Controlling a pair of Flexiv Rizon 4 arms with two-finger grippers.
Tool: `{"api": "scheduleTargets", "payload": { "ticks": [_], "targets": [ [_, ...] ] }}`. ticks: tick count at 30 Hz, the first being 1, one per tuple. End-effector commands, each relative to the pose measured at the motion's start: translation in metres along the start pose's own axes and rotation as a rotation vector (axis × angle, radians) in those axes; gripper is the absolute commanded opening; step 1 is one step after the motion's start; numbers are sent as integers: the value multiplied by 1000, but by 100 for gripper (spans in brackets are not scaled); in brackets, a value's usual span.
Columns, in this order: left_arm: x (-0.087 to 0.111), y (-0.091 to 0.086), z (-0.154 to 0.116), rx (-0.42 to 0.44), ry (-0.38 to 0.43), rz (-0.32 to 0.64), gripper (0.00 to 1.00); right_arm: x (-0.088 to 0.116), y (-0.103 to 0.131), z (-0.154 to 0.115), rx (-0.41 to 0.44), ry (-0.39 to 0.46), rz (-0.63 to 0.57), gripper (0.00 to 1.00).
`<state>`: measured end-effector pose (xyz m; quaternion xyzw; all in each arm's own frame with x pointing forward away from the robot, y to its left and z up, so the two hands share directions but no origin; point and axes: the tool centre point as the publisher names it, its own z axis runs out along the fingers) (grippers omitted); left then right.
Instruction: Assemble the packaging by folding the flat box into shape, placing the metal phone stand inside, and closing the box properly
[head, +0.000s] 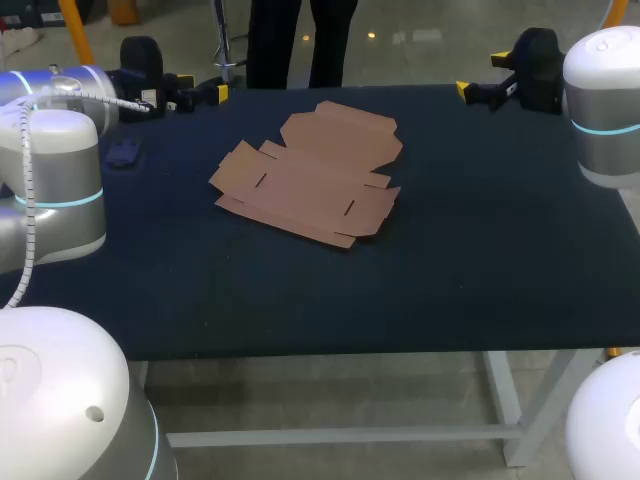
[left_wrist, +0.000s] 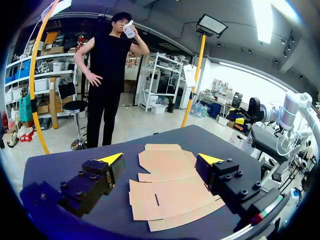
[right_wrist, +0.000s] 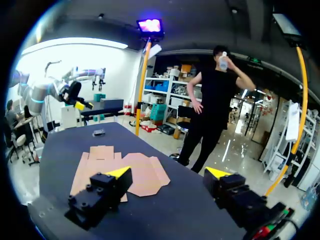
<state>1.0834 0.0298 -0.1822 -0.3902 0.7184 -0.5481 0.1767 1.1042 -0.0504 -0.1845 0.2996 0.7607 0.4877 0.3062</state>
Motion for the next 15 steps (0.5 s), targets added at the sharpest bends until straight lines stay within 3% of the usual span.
{"api": "scheduleTargets", "payload": {
  "ticks": [1, 11, 15],
  "targets": [
    [0, 0, 0, 0, 0, 0, 100, 0, 0, 0, 0, 0, 0, 100],
    [0, 0, 0, 0, 0, 0, 100, 0, 0, 0, 0, 0, 0, 100],
    [-4, -2, 1, -23, 38, -14, 100, -2, -1, 3, 14, 25, 26, 100]
  ]
}}
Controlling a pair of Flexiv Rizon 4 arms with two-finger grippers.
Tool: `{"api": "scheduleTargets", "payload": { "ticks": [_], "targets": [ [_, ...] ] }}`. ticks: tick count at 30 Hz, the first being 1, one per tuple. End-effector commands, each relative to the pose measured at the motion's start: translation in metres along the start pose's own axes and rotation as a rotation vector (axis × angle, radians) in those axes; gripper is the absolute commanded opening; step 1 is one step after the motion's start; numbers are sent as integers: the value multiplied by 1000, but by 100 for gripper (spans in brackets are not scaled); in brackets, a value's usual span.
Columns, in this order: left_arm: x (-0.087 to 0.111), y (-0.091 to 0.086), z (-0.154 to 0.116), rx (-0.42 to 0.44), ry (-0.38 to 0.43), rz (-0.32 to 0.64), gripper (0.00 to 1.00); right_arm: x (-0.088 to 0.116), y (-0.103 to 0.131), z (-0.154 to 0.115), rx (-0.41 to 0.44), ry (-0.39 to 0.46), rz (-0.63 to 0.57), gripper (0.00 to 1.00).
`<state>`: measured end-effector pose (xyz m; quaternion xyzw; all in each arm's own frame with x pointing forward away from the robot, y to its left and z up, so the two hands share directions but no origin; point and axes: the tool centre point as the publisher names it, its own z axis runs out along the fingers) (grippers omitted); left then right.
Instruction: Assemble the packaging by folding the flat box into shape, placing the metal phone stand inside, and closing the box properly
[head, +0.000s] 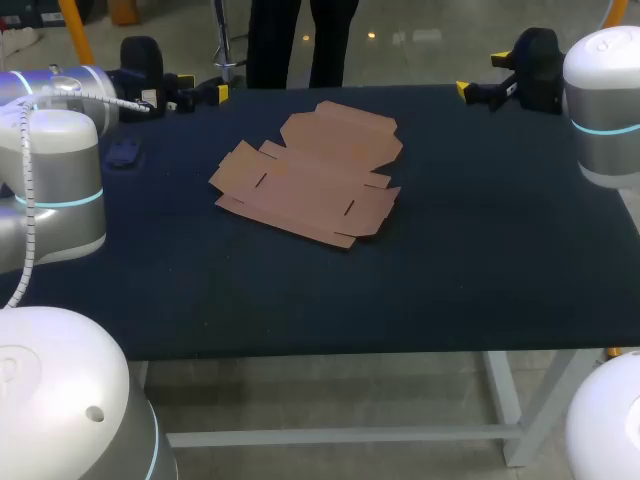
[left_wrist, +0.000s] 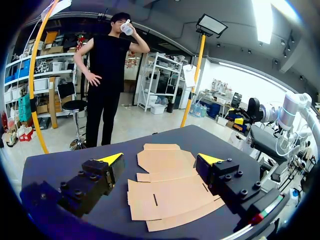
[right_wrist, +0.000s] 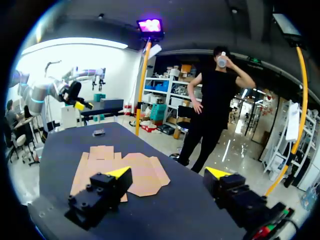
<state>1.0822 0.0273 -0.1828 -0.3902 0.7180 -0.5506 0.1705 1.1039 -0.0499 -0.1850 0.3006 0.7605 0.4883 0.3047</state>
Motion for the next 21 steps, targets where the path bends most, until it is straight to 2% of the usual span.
{"api": "scheduleTargets", "payload": {
  "ticks": [1, 7, 11, 16, 19, 21],
  "targets": [
    [-6, -4, -1, -33, 34, -18, 100, -4, 0, 2, 17, 26, 40, 100],
    [-6, -10, -8, -139, 25, -106, 100, -8, -3, -8, 39, 42, 147, 100],
    [-5, -10, -14, -230, 53, -157, 100, -8, -5, -13, 131, 14, 228, 100],
    [-1, -7, -25, -335, 130, -263, 100, -7, -15, -21, 260, 53, 329, 100],
    [1, -2, -28, -408, 141, -324, 100, -7, -25, -24, 324, 78, 403, 100],
    [3, 3, -31, -435, 115, -371, 100, -6, -32, -29, 349, 90, 421, 100]
  ]
}}
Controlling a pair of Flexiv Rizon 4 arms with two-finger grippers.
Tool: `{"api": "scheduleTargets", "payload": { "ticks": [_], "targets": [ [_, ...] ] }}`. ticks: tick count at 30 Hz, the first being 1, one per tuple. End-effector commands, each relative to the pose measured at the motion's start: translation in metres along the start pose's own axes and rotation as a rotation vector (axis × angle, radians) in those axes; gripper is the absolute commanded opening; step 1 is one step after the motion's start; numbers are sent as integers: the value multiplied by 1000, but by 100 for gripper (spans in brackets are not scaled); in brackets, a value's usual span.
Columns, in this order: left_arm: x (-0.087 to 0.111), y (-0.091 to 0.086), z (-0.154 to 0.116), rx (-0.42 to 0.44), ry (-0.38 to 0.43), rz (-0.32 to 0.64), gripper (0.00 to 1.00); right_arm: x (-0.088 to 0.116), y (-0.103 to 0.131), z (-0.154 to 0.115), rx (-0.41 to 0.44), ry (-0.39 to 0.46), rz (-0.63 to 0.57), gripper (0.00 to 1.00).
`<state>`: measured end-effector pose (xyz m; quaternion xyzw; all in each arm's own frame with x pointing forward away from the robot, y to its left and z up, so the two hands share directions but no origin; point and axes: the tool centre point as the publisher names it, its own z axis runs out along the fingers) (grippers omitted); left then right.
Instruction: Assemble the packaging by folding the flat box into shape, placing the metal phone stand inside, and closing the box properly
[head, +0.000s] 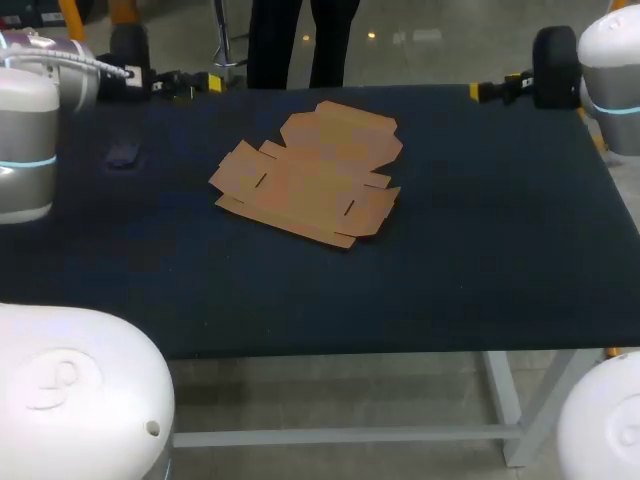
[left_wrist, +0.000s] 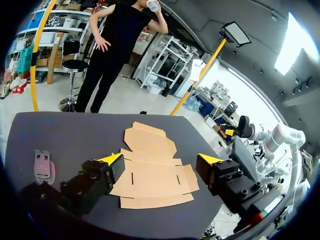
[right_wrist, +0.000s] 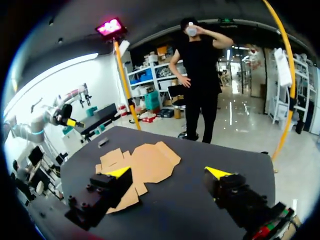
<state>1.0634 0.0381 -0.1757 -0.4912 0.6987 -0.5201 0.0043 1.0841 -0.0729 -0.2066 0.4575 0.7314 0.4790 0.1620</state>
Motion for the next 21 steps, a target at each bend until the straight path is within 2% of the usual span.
{"api": "scheduleTargets", "payload": {
  "ticks": [1, 6, 11, 12, 14, 21],
  "targets": [
    [-2, 6, -9, -257, -22, -71, 100, -5, -4, -9, 197, 12, 51, 100],
    [-3, 18, -10, -332, -47, -155, 100, -10, -19, -14, 267, 57, 150, 100],
    [0, 27, -10, -400, -33, -215, 100, -6, -30, -19, 335, 67, 206, 100],
    [1, 29, -10, -423, -28, -226, 100, -4, -32, -19, 348, 79, 213, 100],
    [3, 35, -8, -504, -76, -228, 100, -2, -35, -20, 355, 91, 215, 100],
    [3, 35, -8, -504, -76, -228, 100, -2, -35, -20, 355, 91, 215, 100]
  ]
}}
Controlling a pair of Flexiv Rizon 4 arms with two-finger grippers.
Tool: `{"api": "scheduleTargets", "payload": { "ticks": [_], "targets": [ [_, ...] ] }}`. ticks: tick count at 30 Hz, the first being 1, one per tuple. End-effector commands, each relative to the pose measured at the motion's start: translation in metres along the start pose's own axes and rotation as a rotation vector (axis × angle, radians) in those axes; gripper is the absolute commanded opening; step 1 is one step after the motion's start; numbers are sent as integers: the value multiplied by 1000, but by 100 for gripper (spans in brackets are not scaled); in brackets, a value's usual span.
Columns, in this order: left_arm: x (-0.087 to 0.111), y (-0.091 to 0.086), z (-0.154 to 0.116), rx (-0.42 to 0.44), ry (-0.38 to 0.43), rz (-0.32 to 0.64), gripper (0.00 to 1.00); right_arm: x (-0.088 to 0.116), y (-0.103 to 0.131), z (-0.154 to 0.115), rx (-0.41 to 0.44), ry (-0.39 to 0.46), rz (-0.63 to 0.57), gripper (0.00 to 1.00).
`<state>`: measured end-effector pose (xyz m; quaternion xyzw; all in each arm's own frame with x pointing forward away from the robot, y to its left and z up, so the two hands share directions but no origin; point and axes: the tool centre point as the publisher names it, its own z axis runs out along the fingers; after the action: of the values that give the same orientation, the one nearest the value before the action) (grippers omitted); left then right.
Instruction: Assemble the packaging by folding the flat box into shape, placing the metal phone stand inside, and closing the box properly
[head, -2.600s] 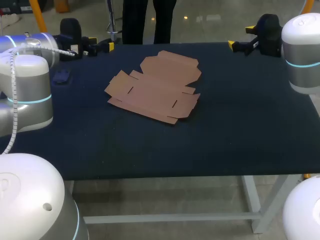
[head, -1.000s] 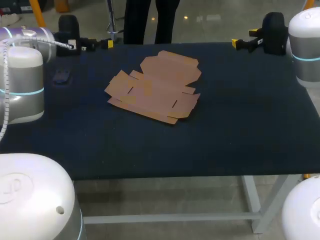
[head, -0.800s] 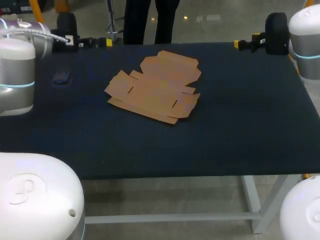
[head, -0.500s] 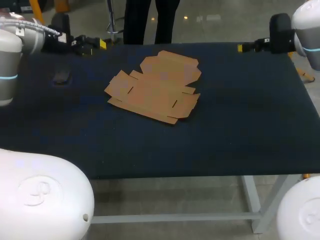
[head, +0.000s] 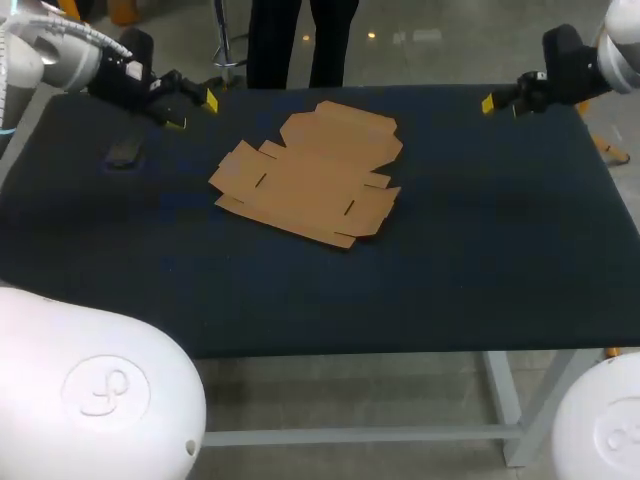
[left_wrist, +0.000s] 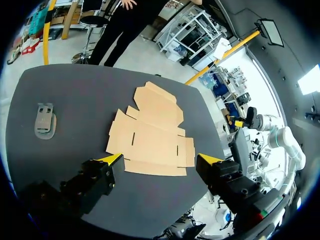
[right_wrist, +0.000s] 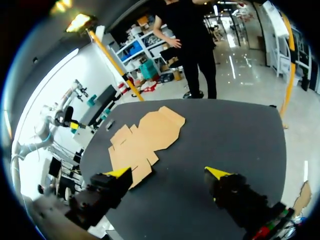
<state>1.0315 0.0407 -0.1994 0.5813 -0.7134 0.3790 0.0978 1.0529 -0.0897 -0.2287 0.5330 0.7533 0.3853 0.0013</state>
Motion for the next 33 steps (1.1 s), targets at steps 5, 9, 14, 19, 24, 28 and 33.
{"api": "scheduleTargets", "payload": {
  "ticks": [5, 9, 14, 19, 24, 28, 33],
  "targets": [
    [1, -4, -2, -189, -6, -2, 100, 0, 2, -2, 24, 3, 0, 100],
    [4, -4, 2, -209, -5, 1, 100, 0, 2, -2, 24, 3, 0, 100],
    [7, 1, 7, -255, 28, 25, 100, 7, -4, 7, 40, -16, 74, 100],
    [2, 9, 16, -306, 41, 93, 100, 14, -15, 18, 76, 18, 177, 100],
    [-2, 12, 22, -329, 29, 115, 100, 20, -28, 25, 104, 18, 271, 100],
    [-7, 14, 26, -330, 24, 110, 100, 27, -38, 32, 112, 26, 327, 100],
    [-12, 16, 31, -321, 2, 100, 100, 36, -47, 40, 139, 58, 360, 100]
  ]
}}
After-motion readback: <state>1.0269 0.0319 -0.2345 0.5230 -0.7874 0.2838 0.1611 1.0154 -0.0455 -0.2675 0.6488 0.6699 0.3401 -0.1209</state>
